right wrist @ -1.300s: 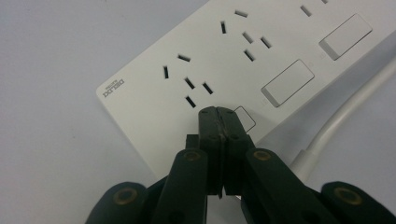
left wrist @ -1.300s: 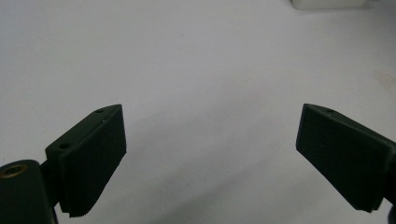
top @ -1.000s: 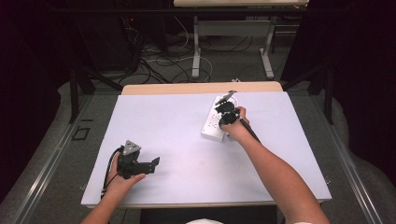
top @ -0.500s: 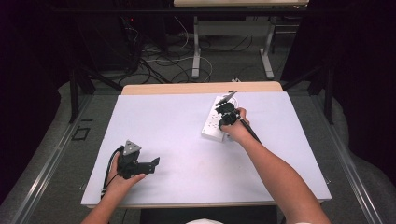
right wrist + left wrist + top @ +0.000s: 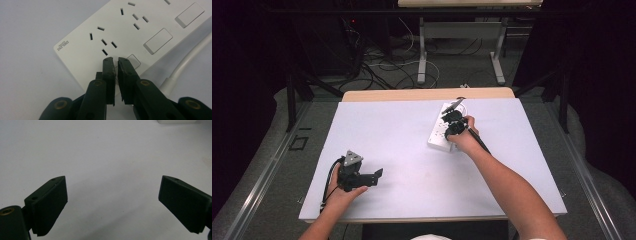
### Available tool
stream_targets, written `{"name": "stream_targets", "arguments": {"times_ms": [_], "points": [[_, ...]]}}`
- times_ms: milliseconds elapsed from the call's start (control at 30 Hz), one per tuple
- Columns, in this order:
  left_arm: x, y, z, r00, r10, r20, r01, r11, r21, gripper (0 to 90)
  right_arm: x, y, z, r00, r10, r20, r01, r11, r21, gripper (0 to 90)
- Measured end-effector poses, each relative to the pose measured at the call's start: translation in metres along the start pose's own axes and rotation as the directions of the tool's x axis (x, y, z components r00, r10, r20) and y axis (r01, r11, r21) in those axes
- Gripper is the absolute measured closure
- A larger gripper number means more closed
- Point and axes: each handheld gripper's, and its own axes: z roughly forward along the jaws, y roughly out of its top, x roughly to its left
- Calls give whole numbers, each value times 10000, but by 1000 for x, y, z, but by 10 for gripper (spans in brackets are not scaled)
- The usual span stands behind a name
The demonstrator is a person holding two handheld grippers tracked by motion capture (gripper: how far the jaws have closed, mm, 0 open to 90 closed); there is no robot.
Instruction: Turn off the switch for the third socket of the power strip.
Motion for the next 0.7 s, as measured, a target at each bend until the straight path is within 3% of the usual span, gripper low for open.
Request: {"name": "stream_targets", "arguments": {"times_ms": [200,400,433,467,500,633,667,700], "points": [[0,0,0,10000,7,-12,-7,10000,5,85,1,1,-2,9999,-135,-71,137,9994,333,787],[0,0,0,10000,-4,0,4,10000,34,85,2,1,-3,9998,-135,-122,137,9996,244,704],[0,0,0,10000,-7,0,7,10000,42,85,1,0,1,9995,-171,-264,162,9993,-328,694],[0,0,0,10000,-12,1,12,10000,45,85,1,0,2,9993,-157,-352,138,9985,-532,683],[0,0,1,10000,-5,2,5,10000,48,85,1,1,-2,9995,-123,-300,121,9999,-62,671],[0,0,1,10000,12,29,-12,10000,41,85,2,2,-4,9994,-111,-313,116,9998,145,653],[0,0,1,10000,12,31,-12,10000,39,86,3,1,-2,9993,-128,-363,122,9997,-189,644],[0,0,1,10000,11,32,-11,10000,40,86,3,1,-3,9991,-116,-398,110,9998,-162,633]]}}
